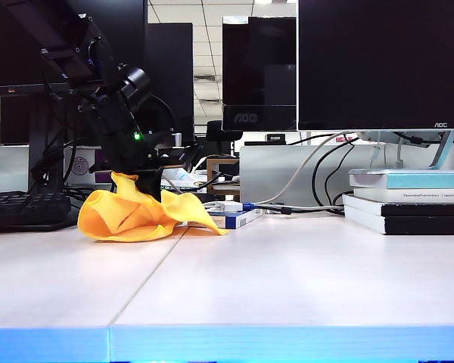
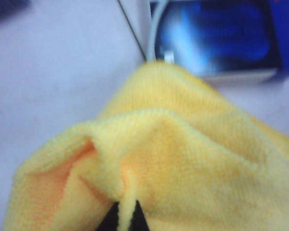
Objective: Wipe the table from front to back using the rag.
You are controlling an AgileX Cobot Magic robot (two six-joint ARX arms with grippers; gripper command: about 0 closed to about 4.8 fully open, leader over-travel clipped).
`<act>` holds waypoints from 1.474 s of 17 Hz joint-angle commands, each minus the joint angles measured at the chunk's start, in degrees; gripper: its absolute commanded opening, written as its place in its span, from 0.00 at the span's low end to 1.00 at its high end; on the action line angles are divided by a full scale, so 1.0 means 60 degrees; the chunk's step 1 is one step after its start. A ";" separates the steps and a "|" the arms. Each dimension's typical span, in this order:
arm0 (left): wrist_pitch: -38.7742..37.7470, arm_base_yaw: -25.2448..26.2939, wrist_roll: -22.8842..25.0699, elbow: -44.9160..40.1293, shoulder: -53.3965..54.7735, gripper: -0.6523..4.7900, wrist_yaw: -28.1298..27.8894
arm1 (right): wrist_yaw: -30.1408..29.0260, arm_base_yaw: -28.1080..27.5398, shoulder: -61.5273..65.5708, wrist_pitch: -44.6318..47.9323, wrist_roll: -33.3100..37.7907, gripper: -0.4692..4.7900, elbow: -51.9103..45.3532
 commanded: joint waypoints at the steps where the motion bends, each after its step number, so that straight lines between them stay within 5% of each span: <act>1: -0.0157 -0.0018 0.0033 -0.0015 0.0127 0.11 0.0058 | -0.0029 0.0004 -0.0098 0.0193 0.0004 0.09 0.0055; 14: -0.2459 -0.0936 0.0397 -0.0036 0.0528 0.11 0.0423 | -0.0058 0.0004 -0.0783 0.0007 0.0004 0.09 0.0055; 19: -0.3209 -0.0896 0.0612 -0.0069 0.0528 0.11 -0.0474 | -0.0062 0.0004 -0.0900 -0.0015 0.0004 0.09 0.0055; 25: -0.4065 -0.0710 0.0656 -0.0069 0.0517 0.11 -0.0521 | -0.0058 0.0004 -0.0900 0.0018 0.0004 0.09 0.0055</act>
